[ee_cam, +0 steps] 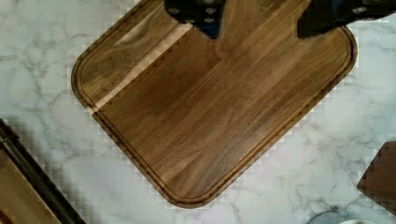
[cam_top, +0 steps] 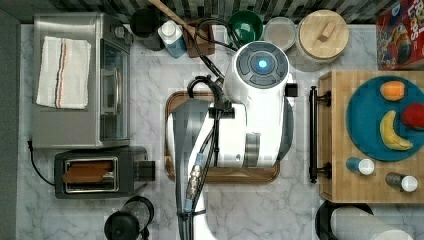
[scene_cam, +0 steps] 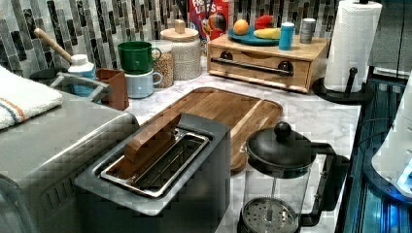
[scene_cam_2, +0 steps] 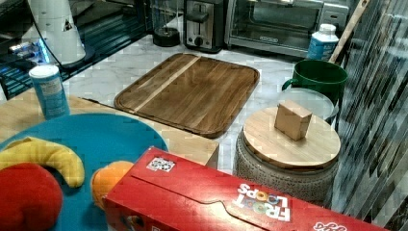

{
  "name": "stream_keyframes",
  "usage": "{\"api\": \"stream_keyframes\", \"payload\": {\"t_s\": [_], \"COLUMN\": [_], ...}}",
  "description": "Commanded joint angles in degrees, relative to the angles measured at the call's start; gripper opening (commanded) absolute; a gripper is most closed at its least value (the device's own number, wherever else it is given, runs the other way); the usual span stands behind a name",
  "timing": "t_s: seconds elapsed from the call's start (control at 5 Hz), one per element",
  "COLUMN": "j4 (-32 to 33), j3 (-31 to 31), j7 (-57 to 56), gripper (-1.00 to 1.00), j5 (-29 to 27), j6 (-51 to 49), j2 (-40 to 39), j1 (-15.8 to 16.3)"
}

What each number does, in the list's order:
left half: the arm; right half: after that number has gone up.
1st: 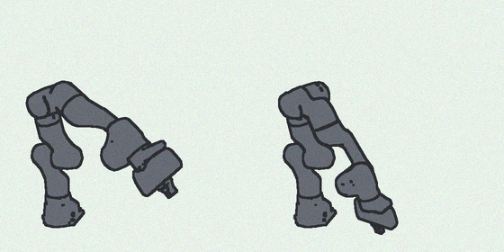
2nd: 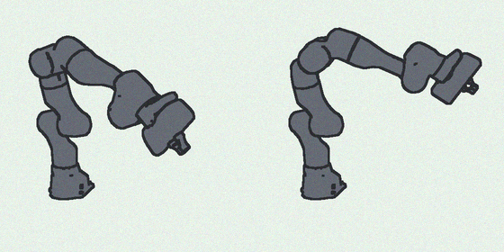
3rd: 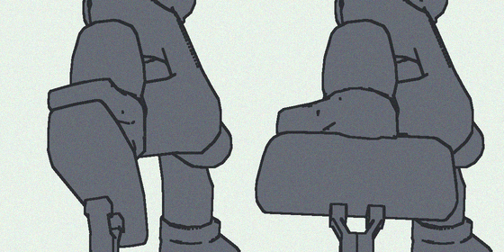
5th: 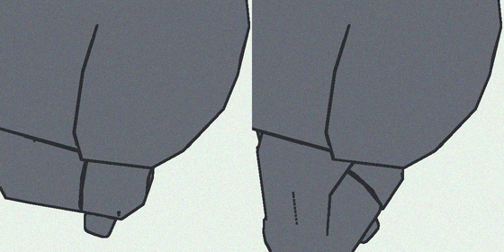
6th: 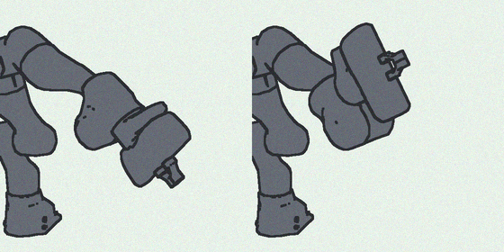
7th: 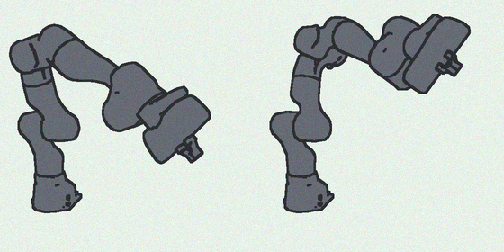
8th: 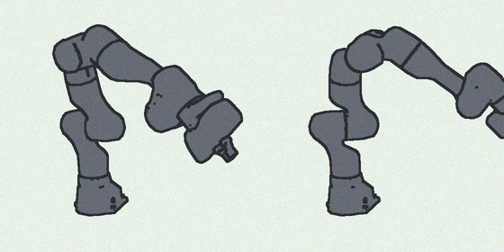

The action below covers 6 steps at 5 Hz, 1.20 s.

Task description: Open the drawer.

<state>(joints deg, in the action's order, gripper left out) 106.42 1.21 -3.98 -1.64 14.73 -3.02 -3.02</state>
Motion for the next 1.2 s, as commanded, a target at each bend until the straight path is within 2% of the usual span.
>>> {"api": "stream_keyframes", "payload": {"t_s": [0.2, 0.4, 0.8, 1.0, 1.2], "j4": [0.0, 0.0, 2.7, 6.6, 8.7], "j3": [0.1, 0.1, 0.2, -0.2, 0.7], "j7": [-0.1, -0.1, -13.7, -21.0, -27.8], "gripper": [1.0, 1.0, 1.0, 1.0, 1.0], "j5": [0.0, 0.0, 2.9, 5.9, 6.7], "j6": [0.1, 0.1, 0.9, 4.7, 6.9], "j2": [0.0, 0.0, 0.1, 1.2, 1.6], "j1": [-0.1, -0.1, -1.4, -1.9, -4.5]}}
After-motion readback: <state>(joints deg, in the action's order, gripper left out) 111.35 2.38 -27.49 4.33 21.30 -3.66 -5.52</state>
